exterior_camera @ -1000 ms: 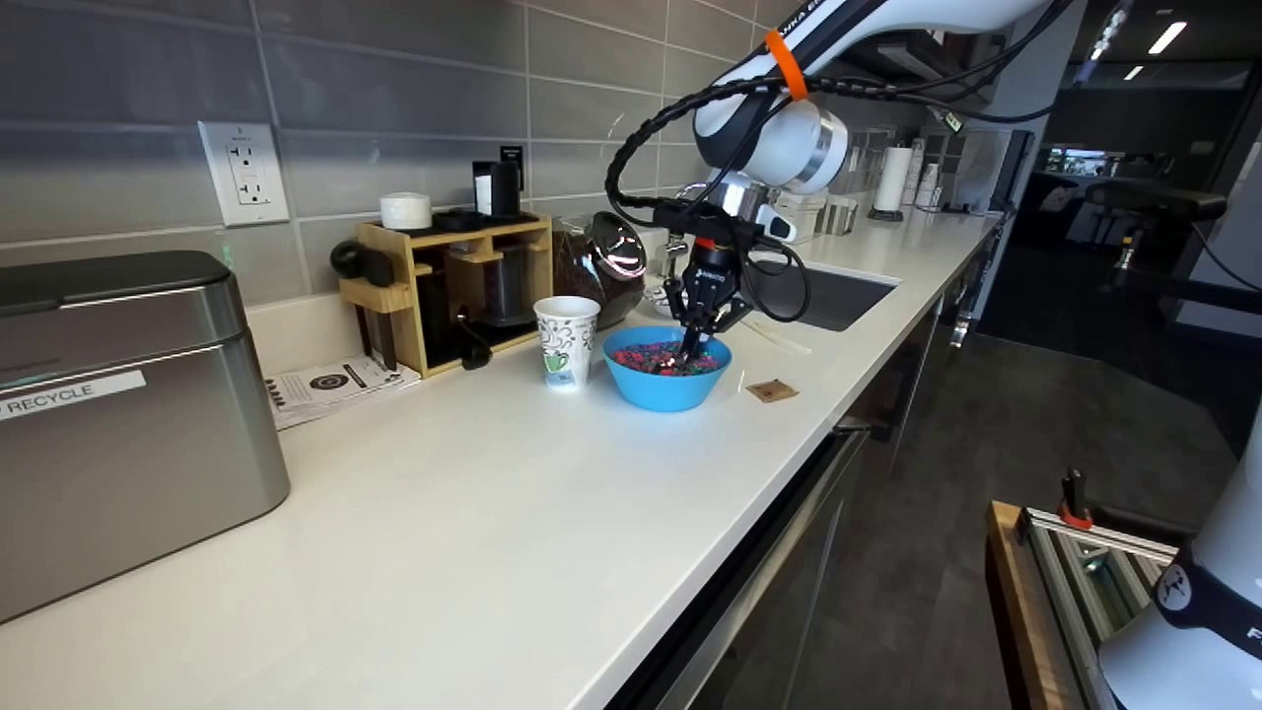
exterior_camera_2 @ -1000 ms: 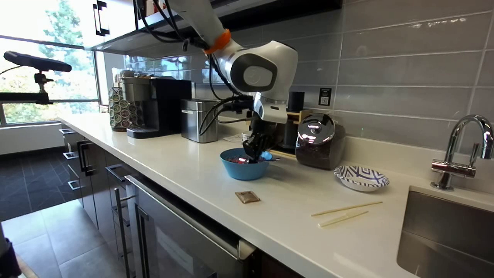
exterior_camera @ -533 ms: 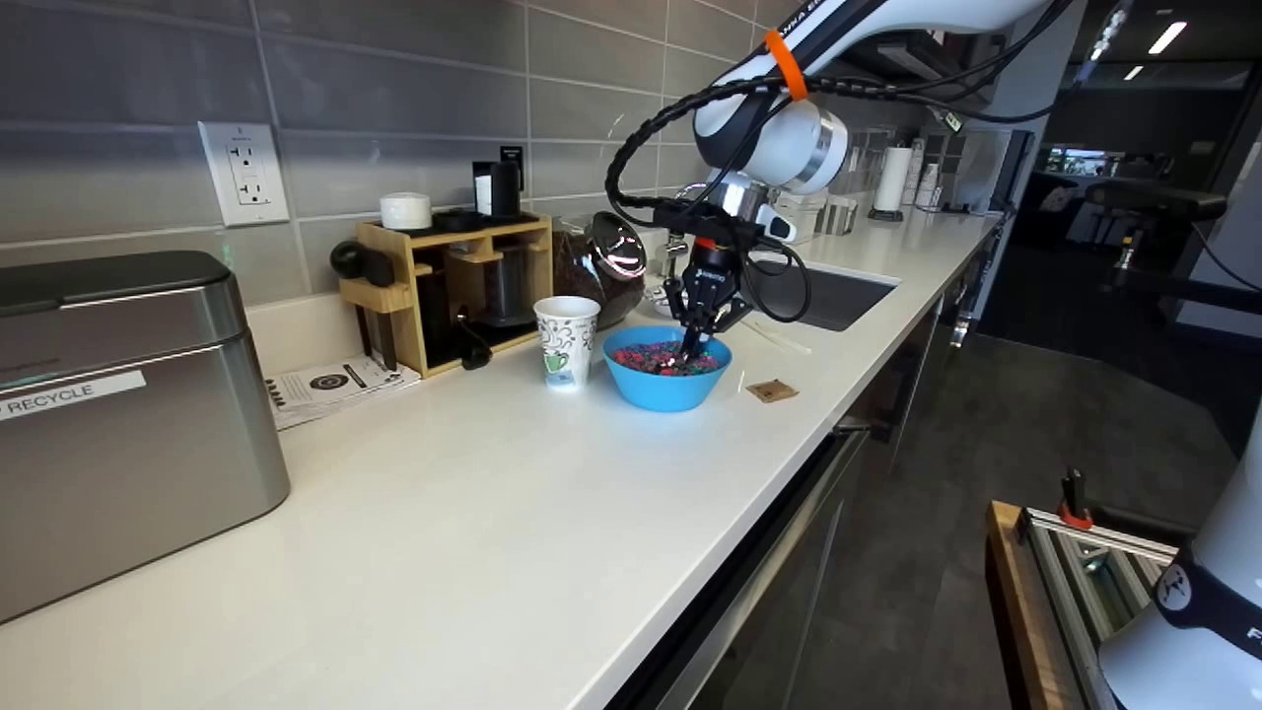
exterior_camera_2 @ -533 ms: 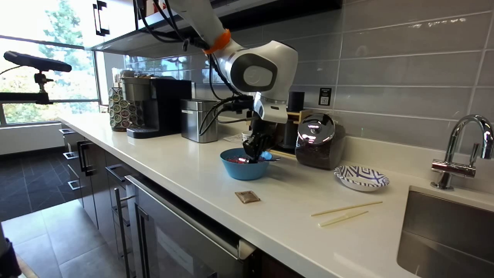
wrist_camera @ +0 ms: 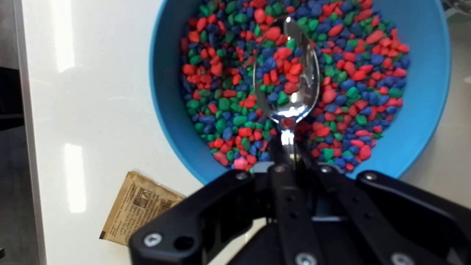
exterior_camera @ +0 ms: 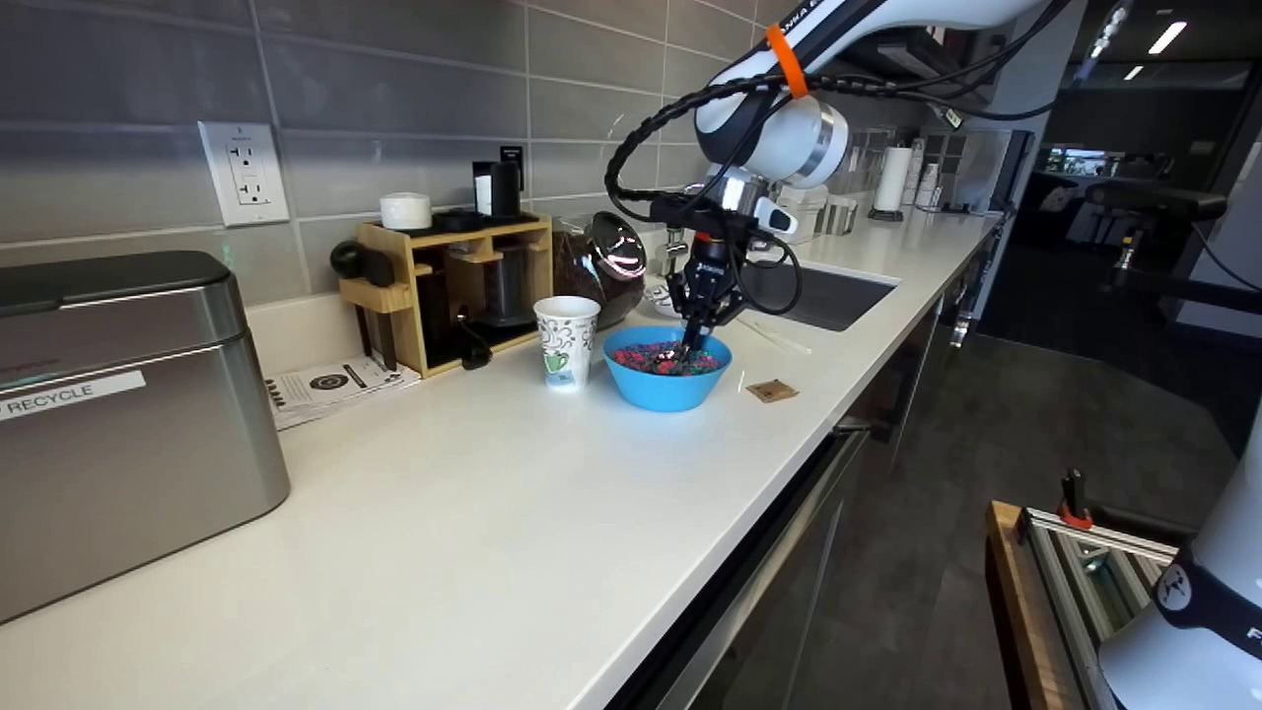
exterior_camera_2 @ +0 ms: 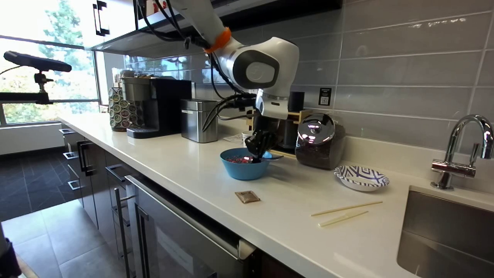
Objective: Use the spoon to get some cereal from the blue bowl and put it in the coffee cup on the left.
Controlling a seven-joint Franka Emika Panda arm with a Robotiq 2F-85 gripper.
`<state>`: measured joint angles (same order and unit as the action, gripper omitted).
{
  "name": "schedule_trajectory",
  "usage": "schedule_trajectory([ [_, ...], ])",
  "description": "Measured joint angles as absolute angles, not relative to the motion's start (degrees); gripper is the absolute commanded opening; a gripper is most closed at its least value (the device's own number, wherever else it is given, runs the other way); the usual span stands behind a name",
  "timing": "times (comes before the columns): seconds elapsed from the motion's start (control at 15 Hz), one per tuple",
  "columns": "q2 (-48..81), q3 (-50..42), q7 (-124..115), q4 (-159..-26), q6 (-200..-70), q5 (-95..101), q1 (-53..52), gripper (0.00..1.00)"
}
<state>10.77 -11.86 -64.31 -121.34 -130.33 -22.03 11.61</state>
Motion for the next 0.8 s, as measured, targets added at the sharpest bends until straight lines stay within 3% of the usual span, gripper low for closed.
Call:
schedule_trajectory([
  [0.8,8.6,-12.5,-82.4,-122.4,-141.3,-5.7,9.4,0.02],
])
